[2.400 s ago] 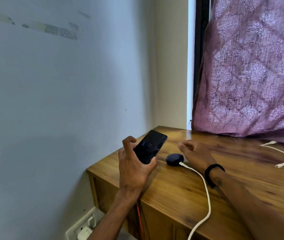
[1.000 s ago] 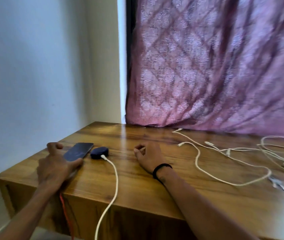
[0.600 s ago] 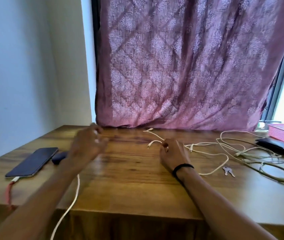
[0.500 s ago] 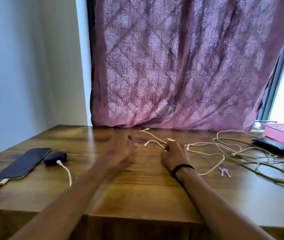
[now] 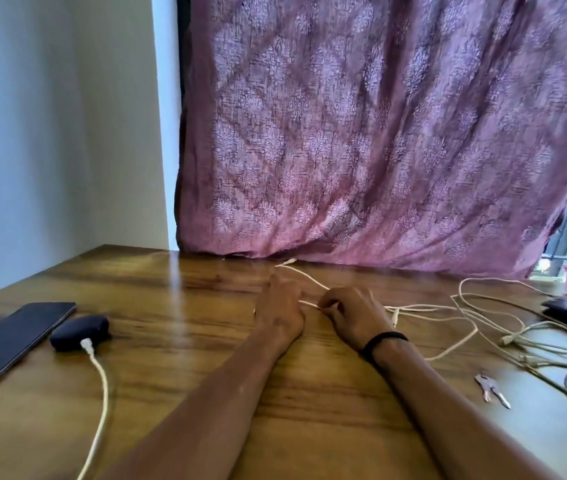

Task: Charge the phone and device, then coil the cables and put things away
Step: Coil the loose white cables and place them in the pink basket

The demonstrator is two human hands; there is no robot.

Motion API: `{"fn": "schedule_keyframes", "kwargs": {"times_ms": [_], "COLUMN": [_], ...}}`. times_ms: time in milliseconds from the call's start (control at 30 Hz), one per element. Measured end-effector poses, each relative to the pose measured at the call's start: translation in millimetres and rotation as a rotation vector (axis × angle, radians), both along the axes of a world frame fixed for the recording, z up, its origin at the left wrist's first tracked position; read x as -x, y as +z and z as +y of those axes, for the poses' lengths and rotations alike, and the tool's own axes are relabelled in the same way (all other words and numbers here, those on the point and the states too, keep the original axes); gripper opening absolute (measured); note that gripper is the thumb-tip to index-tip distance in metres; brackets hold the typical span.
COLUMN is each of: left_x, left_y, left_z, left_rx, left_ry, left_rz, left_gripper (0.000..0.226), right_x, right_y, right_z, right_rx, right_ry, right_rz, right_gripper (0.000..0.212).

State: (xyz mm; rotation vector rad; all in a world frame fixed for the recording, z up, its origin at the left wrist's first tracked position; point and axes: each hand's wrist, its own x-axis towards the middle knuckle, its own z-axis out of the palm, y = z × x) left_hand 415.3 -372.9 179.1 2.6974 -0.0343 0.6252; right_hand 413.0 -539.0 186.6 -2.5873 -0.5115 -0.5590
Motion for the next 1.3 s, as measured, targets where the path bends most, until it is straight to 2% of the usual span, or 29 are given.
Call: {"fn": "schedule_keyframes", "kwargs": {"times_ms": [133,267,300,367,467,533,567,633,700,767,833,933,1000,1100,1200,1300], "left_x": [4,9,11,7,7,15,19,28,28,24,25,31,34,27,31,47], "left_y": [10,15,16,17,18,23,26,29,24,20,22,31,36,41,47,56], "left_z": [7,1,-3,-6,-11,-22,-28,-35,-37,-29,-24,-20,-18,-14,-30,-44], "left_rx": [-0.136,-0.15,-0.096,0.092,0.448,0.61,0.689,0.778,0.661,0.527,0.55,0.614,0.656,0.781,0.978,1.242], "left_ry": [0.094,0.013,-0.035,-0.093,-0.196,-0.368,-0.435,-0.553,-0.613,-0.595,-0.631,-0.664,-0.598,-0.539,-0.64,-0.641], "left_rz": [0.03,0.068,0.069,0.032,-0.022,0.047,0.095,0.174,0.095,-0.041,-0.076,0.003,-0.05,-0.122,0.081,0.254], "left_gripper": [0.033,0.035,0.032,0.02,0.02,0.025,0.028,0.027,0.018,0.011,0.023,0.038,0.037,0.018,0.029,0.043], "right_x": [1,3,3,5,16,23,26,35,44,42,40,36,33,32,44,60], "right_y": [3,5,3,3,8,11,13,18,23,24,28,35,35,35,46,59], "right_z": [-8,-7,-7,-1,11,13,11,5,1,-4,-8,-9,-10,-12,-6,1], "right_rx": [0.044,0.112,0.116,0.051,-0.31,-0.588,-0.767,-1.136,-1.342,-1.431,-1.476,-1.526,-1.549,-1.469,-1.392,-1.388], "right_ry": [-0.088,-0.184,-0.218,-0.301,-0.347,-0.317,-0.266,-0.09,0.07,0.161,0.251,0.259,0.199,0.193,0.459,0.809], "right_rz": [-0.054,-0.11,-0.144,-0.166,0.013,0.16,0.245,0.414,0.511,0.538,0.551,0.543,0.552,0.66,0.83,0.927], "right_gripper": [0.022,0.012,0.007,0.027,0.067,0.083,0.084,0.062,0.038,0.015,0.005,0.019,0.031,0.036,0.042,0.037]}}
